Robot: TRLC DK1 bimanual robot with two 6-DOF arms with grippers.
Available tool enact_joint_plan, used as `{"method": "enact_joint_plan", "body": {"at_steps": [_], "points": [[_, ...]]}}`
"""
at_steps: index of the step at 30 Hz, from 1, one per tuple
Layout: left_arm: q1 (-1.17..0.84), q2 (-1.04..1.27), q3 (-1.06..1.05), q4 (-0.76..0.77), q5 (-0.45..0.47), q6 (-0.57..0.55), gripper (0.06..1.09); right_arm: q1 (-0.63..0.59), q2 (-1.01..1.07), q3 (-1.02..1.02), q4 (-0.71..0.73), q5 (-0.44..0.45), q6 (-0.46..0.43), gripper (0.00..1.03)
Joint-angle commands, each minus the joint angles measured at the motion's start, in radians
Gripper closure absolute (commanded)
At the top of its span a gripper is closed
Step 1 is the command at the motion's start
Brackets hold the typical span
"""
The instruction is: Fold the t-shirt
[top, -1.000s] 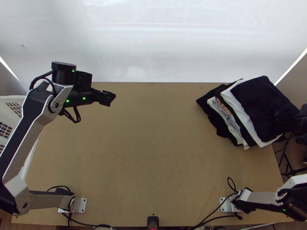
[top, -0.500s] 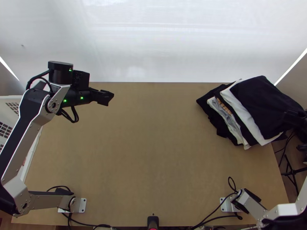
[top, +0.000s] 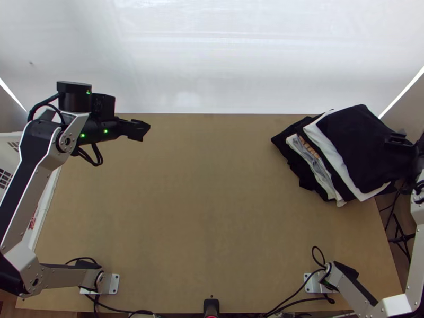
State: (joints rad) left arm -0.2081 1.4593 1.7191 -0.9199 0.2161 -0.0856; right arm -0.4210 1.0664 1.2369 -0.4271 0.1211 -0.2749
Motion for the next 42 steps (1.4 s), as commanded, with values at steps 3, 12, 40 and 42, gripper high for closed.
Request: {"method": "enact_joint_plan", "body": {"at_steps": [3, 12, 40, 42], "points": [[0.027, 0.018, 0.039, -0.014, 0.000, 0.004, 0.10, 0.108, 0.006, -0.168, 0.278, 0.063, -0.018, 0.03], [0.035, 0.013, 0.030, -0.030, 0.000, -0.009, 0.10, 0.042, 0.291, -0.442, 0.626, 0.061, 0.029, 0.03], [0.038, -0.060, 0.016, 0.078, -0.104, -0.019, 0.10, 0.199, 0.121, -0.218, 0.439, 0.061, 0.295, 0.03], [0.035, -0.100, -0.001, 0.158, -0.165, -0.017, 0.10, 0.257, 0.066, -0.172, 0.439, 0.061, 0.278, 0.03]]}}
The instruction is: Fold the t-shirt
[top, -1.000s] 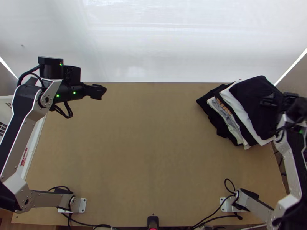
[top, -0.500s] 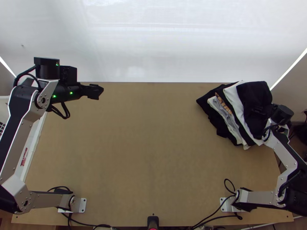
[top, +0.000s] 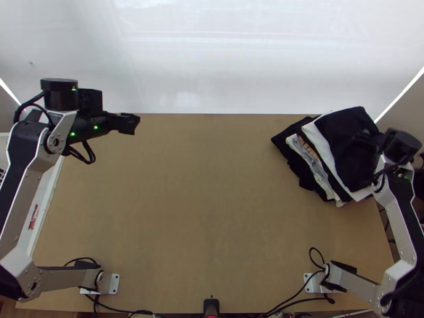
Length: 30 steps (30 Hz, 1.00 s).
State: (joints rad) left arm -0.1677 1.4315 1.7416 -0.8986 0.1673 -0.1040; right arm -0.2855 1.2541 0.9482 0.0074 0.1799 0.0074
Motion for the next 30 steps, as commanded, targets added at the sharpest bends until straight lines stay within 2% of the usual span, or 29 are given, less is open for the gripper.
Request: {"method": "enact_joint_plan", "body": {"at_steps": [1, 6, 11, 14, 17, 24, 30], "points": [[-0.006, -0.095, -0.036, 0.162, -0.126, 0.001, 0.10, 0.157, -0.153, 0.139, 0.005, 0.003, -0.041, 0.03], [-0.004, -0.253, -0.197, 0.375, -0.275, 0.007, 0.10, 0.296, -0.275, 0.244, 0.034, 0.004, -0.204, 0.03], [0.023, -0.464, -0.448, 0.558, -0.348, 0.024, 0.10, 0.332, -0.390, 0.187, 0.045, 0.004, -0.199, 0.03], [0.085, -0.614, -0.631, 0.658, -0.348, 0.033, 0.10, 0.345, -0.532, 0.004, 0.184, 0.003, -0.181, 0.03], [0.151, -0.792, -0.824, 0.782, -0.348, 0.038, 0.10, 0.384, -0.716, -0.267, 0.439, 0.001, -0.196, 0.03], [0.254, -1.145, -1.108, 0.803, -0.347, 0.030, 0.10, 0.545, -1.042, -0.546, 0.384, 0.001, -0.231, 0.03], [0.257, -1.323, -1.228, 0.754, -0.348, 0.030, 0.10, 0.577, -1.222, -0.732, 0.382, 0.001, -0.248, 0.03]]}}
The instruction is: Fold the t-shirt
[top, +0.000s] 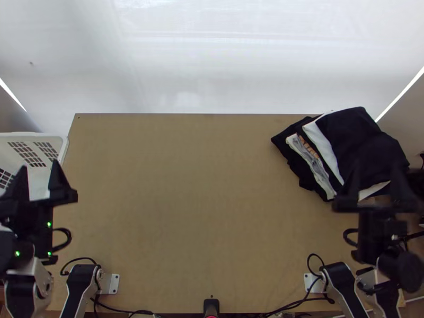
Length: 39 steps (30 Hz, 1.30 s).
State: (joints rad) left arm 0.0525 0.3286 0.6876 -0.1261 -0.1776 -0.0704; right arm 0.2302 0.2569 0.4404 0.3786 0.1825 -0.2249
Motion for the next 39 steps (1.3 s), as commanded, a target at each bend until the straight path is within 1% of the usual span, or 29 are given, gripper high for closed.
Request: {"method": "enact_joint_plan", "body": {"at_steps": [1, 2, 6, 9, 11, 14, 16, 19, 21, 22, 26, 29, 32, 39], "points": [[0.041, -0.230, -0.188, -0.020, -0.003, -0.003, 0.10, 0.061, -0.258, -0.261, 0.011, -0.002, -0.016, 0.03], [0.044, -0.247, -0.206, -0.024, -0.005, 0.003, 0.10, 0.063, -0.263, -0.293, 0.020, 0.000, -0.017, 0.03], [0.070, -0.335, -0.310, -0.009, -0.005, 0.038, 0.10, 0.060, -0.262, -0.344, 0.006, 0.002, 0.030, 0.03], [0.101, -0.333, -0.338, -0.038, -0.010, 0.029, 0.10, 0.069, -0.262, -0.382, 0.002, 0.002, 0.053, 0.03], [0.129, -0.333, -0.376, -0.043, -0.010, 0.027, 0.10, 0.072, -0.262, -0.397, -0.043, 0.002, 0.071, 0.03], [0.145, -0.333, -0.428, -0.049, -0.010, 0.017, 0.10, 0.063, -0.262, -0.434, -0.060, 0.003, 0.091, 0.03], [0.164, -0.333, -0.456, -0.050, -0.008, -0.002, 0.10, 0.058, -0.262, -0.436, -0.150, 0.003, 0.122, 0.03], [0.175, -0.333, -0.504, -0.055, -0.010, -0.003, 0.10, 0.046, -0.262, -0.437, -0.251, 0.005, 0.191, 0.03], [0.190, -0.333, -0.539, -0.047, -0.011, 0.006, 0.10, 0.041, -0.262, -0.437, -0.317, 0.005, 0.214, 0.03], [0.202, -0.333, -0.546, -0.038, -0.010, 0.003, 0.10, 0.034, -0.260, -0.437, -0.339, 0.005, 0.233, 0.03], [0.234, -0.333, -0.586, -0.024, -0.010, 0.003, 0.10, 0.032, -0.258, -0.437, -0.343, 0.005, 0.268, 0.03], [0.236, -0.333, -0.631, -0.024, -0.010, 0.007, 0.10, 0.032, -0.257, -0.437, -0.345, 0.003, 0.271, 0.03], [0.250, -0.332, -0.634, -0.024, -0.010, -0.011, 0.10, 0.037, -0.258, -0.437, -0.345, 0.003, 0.268, 0.03], [0.253, -0.327, -0.631, -0.046, -0.008, -0.014, 0.10, 0.037, -0.258, -0.437, -0.345, 0.003, 0.265, 0.03]]}}
